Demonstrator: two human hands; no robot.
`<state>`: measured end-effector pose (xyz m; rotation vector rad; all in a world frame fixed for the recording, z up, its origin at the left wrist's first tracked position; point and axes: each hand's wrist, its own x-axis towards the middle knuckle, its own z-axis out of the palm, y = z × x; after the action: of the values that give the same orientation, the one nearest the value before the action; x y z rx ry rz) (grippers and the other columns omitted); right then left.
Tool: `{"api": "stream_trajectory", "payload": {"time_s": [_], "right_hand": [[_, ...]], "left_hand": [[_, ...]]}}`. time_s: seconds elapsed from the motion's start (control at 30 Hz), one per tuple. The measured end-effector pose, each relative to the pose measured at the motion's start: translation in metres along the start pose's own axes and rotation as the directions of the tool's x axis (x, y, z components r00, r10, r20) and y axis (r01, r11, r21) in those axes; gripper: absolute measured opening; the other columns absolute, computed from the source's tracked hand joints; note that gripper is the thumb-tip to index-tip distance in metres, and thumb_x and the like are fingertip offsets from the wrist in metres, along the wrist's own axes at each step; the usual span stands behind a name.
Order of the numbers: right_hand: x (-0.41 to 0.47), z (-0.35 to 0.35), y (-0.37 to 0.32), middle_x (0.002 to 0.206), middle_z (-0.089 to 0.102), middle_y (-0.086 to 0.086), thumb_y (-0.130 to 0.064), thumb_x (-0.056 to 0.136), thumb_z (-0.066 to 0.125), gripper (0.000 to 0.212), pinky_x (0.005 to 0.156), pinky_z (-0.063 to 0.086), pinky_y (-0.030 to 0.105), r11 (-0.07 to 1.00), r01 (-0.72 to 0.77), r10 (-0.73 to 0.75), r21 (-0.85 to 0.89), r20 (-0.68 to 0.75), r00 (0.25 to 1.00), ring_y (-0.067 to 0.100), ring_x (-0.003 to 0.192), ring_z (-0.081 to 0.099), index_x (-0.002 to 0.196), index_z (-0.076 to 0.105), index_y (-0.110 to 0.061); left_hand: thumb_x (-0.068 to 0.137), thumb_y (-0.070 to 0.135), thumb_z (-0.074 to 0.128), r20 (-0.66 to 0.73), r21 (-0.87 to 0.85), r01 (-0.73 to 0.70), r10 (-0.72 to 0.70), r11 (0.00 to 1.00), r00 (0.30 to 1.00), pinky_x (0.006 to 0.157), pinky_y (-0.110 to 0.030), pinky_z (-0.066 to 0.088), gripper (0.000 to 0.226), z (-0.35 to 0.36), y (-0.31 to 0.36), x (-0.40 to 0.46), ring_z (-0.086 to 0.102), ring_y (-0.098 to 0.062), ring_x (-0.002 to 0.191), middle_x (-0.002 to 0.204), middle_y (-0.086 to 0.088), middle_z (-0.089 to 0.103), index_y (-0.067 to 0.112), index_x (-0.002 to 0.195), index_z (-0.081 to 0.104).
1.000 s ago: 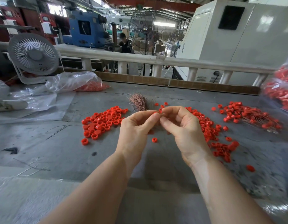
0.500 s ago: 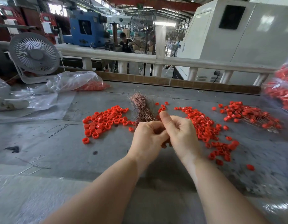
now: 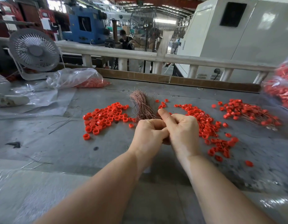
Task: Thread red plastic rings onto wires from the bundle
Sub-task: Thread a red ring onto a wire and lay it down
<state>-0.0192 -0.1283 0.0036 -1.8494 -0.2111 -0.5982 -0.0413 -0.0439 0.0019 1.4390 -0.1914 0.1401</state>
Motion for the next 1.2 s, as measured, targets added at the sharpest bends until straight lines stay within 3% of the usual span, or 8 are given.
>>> {"api": "stream_trajectory", "payload": {"time_s": [0.2, 0.33, 0.43, 0.53, 0.63, 0.8, 1.0, 1.2], "right_hand": [[0.001, 0.000, 0.000, 0.059, 0.066, 0.010, -0.063, 0.079, 0.045, 0.065, 0.064, 0.054, 0.045, 0.987, -0.088, 0.078, 0.136, 0.079, 0.994, 0.030, 0.064, 0.065, 0.065, 0.068, -0.004], [0.006, -0.009, 0.000, 0.063, 0.070, -0.001, -0.031, 0.093, 0.052, 0.032, 0.052, 0.046, 0.016, 0.937, -0.166, 0.154, 0.306, 0.063, 0.986, 0.011, 0.059, 0.064, 0.071, 0.069, -0.014], [0.005, -0.010, -0.003, 0.067, 0.068, -0.006, -0.009, 0.085, 0.061, 0.012, 0.055, 0.042, 0.008, 0.948, -0.116, 0.087, 0.298, 0.107, 0.990, 0.000, 0.060, 0.059, 0.079, 0.069, -0.015], [0.002, -0.010, -0.006, 0.073, 0.069, -0.006, -0.001, 0.078, 0.069, 0.018, 0.066, 0.048, 0.013, 0.977, -0.007, -0.021, 0.215, 0.125, 0.992, 0.003, 0.068, 0.064, 0.081, 0.067, -0.019], [0.000, -0.010, -0.008, 0.067, 0.065, -0.012, 0.001, 0.077, 0.070, 0.029, 0.063, 0.044, 0.008, 0.988, 0.113, -0.124, 0.103, 0.104, 0.987, -0.002, 0.063, 0.061, 0.075, 0.063, -0.027], [0.001, -0.011, -0.006, 0.073, 0.066, -0.011, -0.004, 0.081, 0.067, 0.016, 0.063, 0.040, 0.009, 0.987, 0.160, -0.160, 0.010, 0.084, 0.984, 0.002, 0.067, 0.058, 0.080, 0.067, -0.020], [0.001, -0.012, -0.009, 0.078, 0.066, -0.004, -0.001, 0.084, 0.063, 0.016, 0.065, 0.038, 0.008, 0.982, 0.185, -0.186, 0.021, 0.068, 0.980, 0.000, 0.070, 0.056, 0.084, 0.068, -0.016], [-0.001, -0.012, -0.013, 0.071, 0.064, -0.011, 0.000, 0.081, 0.066, 0.025, 0.053, 0.039, 0.004, 0.974, 0.169, -0.180, 0.151, 0.063, 0.982, -0.002, 0.063, 0.056, 0.079, 0.065, -0.025]], "left_hand": [[0.085, -0.003, 0.059, 0.022, -0.115, -0.018, 0.021, 0.993, 1.000, 0.062, -0.019, 0.053, 0.014, -0.004, 0.002, 0.000, 0.065, -0.010, 0.066, 0.072, -0.006, 0.071, 0.003, 0.086, 0.071], [0.089, 0.008, 0.055, -0.065, -0.295, 0.037, -0.059, 0.955, 0.996, 0.066, -0.019, 0.052, 0.016, -0.015, 0.005, 0.007, 0.067, -0.009, 0.067, 0.080, -0.003, 0.073, 0.014, 0.093, 0.069], [0.090, 0.011, 0.054, -0.077, -0.420, 0.080, -0.124, 0.904, 0.989, 0.068, -0.022, 0.054, 0.016, -0.021, 0.006, 0.008, 0.065, -0.009, 0.065, 0.080, -0.003, 0.073, 0.017, 0.089, 0.069], [0.088, 0.016, 0.056, -0.064, -0.431, 0.119, -0.161, 0.895, 0.985, 0.068, -0.023, 0.054, 0.021, -0.022, 0.008, 0.007, 0.066, -0.008, 0.066, 0.079, -0.002, 0.072, 0.018, 0.079, 0.074], [0.087, 0.017, 0.057, -0.052, -0.418, 0.146, -0.184, 0.897, 0.982, 0.053, -0.014, 0.047, 0.024, -0.022, 0.010, 0.006, 0.060, -0.002, 0.057, 0.069, 0.004, 0.068, 0.020, 0.072, 0.076], [0.075, 0.020, 0.062, -0.011, -0.463, 0.184, -0.213, 0.867, 0.977, 0.052, -0.015, 0.047, 0.014, -0.023, 0.011, 0.006, 0.058, -0.003, 0.055, 0.067, 0.004, 0.067, 0.017, 0.073, 0.076], [0.072, 0.020, 0.063, 0.034, -0.474, 0.206, -0.216, 0.856, 0.976, 0.053, -0.016, 0.048, 0.015, -0.025, 0.013, 0.007, 0.060, -0.004, 0.057, 0.071, 0.003, 0.070, 0.018, 0.077, 0.077], [0.070, 0.025, 0.063, 0.052, -0.444, 0.168, -0.162, 0.880, 0.985, 0.054, -0.015, 0.044, 0.016, -0.024, 0.012, 0.006, 0.054, -0.002, 0.054, 0.066, 0.007, 0.067, 0.020, 0.073, 0.077]]}}
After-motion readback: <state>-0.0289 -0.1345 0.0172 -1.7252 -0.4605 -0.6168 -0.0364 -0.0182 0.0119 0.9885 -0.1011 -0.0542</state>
